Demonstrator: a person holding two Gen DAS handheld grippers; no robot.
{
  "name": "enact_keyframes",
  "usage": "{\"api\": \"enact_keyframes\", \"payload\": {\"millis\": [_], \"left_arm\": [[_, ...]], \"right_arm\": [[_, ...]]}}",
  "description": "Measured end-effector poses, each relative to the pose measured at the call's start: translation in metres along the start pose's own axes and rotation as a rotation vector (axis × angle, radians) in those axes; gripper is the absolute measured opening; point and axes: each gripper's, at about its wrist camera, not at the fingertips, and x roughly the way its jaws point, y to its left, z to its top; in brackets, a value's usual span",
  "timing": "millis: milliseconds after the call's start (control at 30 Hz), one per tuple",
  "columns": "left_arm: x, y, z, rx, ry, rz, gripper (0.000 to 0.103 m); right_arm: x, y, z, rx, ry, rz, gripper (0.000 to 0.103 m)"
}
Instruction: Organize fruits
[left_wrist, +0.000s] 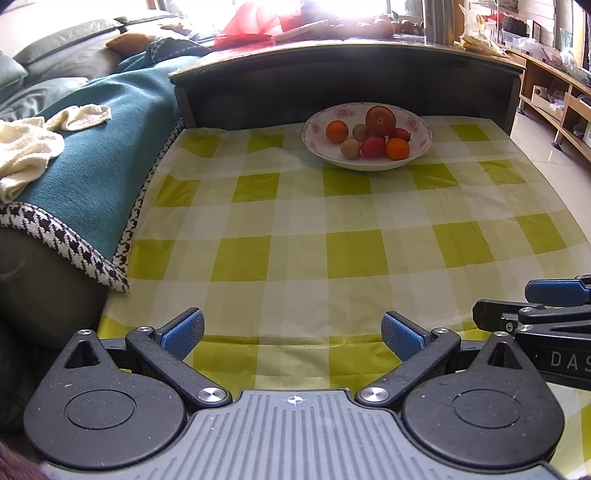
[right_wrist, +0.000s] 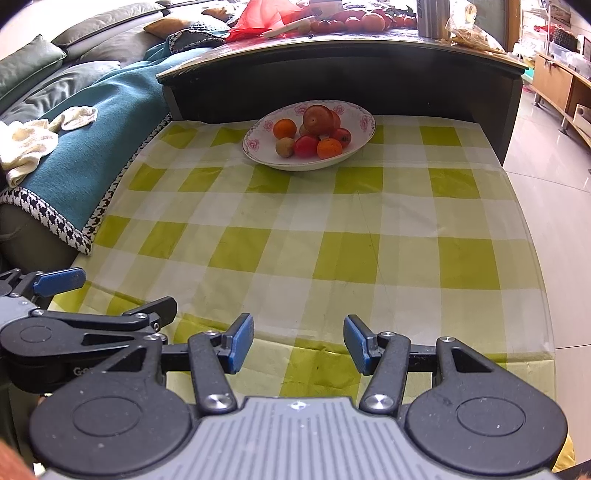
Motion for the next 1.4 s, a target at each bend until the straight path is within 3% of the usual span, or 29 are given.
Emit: {"api": "enact_keyframes", "payload": {"millis": [1400], "left_arm": [[0.0016, -0.0029, -0.0099, 0.026, 0.034, 0.022, 0.103]], "right_arm": [[0.0056, 0.0051, -0.0088, -0.020, 0.048, -0.019, 0.056]]}}
